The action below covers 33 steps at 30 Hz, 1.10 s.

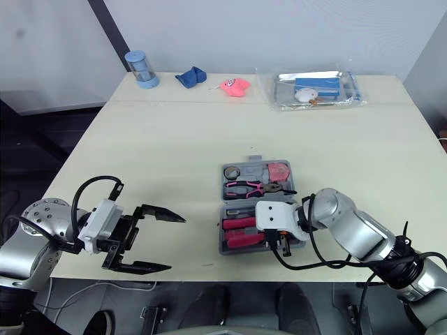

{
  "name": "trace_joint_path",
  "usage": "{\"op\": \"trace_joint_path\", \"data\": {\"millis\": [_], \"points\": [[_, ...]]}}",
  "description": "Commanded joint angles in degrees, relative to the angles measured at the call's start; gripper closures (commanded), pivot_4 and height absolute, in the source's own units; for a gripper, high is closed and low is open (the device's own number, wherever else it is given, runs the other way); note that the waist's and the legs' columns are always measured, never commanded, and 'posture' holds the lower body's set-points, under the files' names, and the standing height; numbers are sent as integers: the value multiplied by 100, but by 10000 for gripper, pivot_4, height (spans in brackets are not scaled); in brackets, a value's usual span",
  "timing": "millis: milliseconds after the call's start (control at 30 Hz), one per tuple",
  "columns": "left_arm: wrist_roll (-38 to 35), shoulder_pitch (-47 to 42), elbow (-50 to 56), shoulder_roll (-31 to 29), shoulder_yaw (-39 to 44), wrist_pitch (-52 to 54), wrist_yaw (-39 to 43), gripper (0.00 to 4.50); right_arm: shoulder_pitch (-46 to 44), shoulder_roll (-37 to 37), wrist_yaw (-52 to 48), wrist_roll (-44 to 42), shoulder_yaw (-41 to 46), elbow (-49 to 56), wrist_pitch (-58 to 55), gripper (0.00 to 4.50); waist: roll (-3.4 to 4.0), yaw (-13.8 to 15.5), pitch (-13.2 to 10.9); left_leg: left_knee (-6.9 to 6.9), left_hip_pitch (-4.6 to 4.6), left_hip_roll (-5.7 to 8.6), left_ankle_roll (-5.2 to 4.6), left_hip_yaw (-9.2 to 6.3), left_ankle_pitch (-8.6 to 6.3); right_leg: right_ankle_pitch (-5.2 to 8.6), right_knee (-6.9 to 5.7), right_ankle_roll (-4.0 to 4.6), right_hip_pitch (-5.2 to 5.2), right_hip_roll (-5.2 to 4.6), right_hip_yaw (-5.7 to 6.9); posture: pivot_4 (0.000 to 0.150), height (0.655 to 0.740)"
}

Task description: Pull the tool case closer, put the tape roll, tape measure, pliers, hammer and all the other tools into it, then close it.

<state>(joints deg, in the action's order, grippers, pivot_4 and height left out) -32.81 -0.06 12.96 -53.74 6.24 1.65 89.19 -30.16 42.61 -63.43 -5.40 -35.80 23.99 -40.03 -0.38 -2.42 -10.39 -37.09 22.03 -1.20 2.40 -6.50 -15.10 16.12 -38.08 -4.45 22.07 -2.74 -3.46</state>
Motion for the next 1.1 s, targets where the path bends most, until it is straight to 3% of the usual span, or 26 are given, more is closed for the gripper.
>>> {"op": "trace_joint_path", "data": {"millis": [33,767,1000,1100], "points": [[-7,34,122,-88,134,-141,135,0,-164,-106,-7,154,-129,77,-125,41188,0,-1,0,0,0,0,0,0,0,0,0,0,0,0,0,1500,7400],[88,0,-63,-94,142,-261,78,0,-187,-634,132,733,-661,-335,-187,41188,0,-22,0,0,-3,0,0,-5,0,0,-5,1,1,1,6,1500,7400],[80,38,-41,-93,158,-260,64,0,-134,-532,76,676,-380,-213,-111,10193,0,-7,0,0,-1,0,0,-5,0,0,-5,1,1,1,6,1500,7400],[79,45,-53,-96,170,-269,69,0,-71,-519,-14,375,-71,2,-292,10193,0,0,0,0,2,0,0,-7,0,0,-3,1,1,0,9,1500,7400]]}}
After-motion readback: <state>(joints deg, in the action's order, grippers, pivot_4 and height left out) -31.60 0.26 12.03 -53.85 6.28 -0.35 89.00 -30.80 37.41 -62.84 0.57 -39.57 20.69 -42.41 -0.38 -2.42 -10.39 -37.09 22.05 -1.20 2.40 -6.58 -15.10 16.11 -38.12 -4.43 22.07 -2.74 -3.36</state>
